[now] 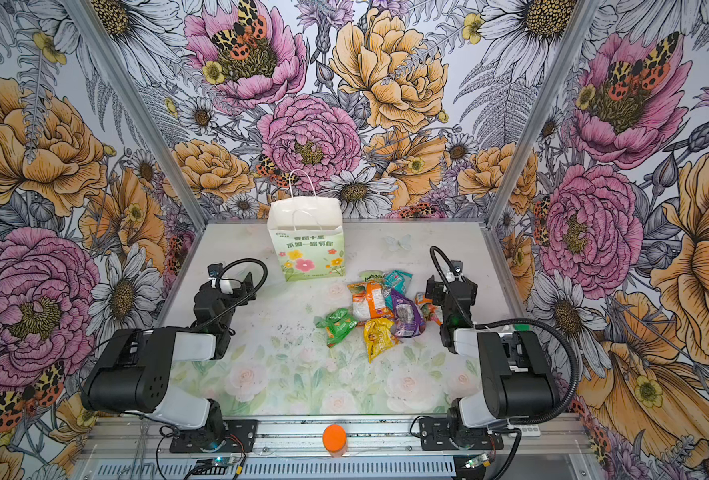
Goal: Place the snacks into the paper bag
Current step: 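Raise both arms and move both grippers toward the white paper bag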
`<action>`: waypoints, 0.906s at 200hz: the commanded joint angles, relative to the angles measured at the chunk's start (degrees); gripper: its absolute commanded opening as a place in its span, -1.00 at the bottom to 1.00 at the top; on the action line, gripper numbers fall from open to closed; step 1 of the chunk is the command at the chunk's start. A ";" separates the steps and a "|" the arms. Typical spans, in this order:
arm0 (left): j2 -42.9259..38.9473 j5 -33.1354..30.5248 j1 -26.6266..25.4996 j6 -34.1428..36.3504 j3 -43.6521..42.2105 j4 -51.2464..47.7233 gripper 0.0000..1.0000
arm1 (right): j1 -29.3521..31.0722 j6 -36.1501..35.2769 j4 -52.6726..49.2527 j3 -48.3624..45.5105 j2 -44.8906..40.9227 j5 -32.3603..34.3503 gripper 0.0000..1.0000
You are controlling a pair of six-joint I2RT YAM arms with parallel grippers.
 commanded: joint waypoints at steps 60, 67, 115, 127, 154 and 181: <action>-13.99 4.57 -0.60 -0.22 9.76 -24.80 0.97 | 0.71 0.41 -30.25 17.50 -11.41 -12.97 0.97; -14.79 5.54 -0.73 -0.82 10.80 -26.47 0.97 | 1.25 0.85 -32.11 19.27 -11.63 -14.06 0.96; -16.50 10.00 -0.69 -6.92 24.40 -42.27 0.97 | 9.17 1.68 -42.28 31.77 -8.39 -16.02 0.95; -15.68 10.56 -0.79 -8.35 29.46 -48.08 0.97 | 11.45 2.23 -43.88 34.70 -6.69 -16.13 0.95; -12.84 10.87 -0.76 -11.56 40.94 -60.02 0.97 | 16.01 4.61 -46.00 41.03 -2.14 -16.20 0.94; -9.56 15.18 -1.07 -13.52 48.17 -64.25 0.97 | 20.82 5.09 -46.34 45.65 2.86 -15.31 0.93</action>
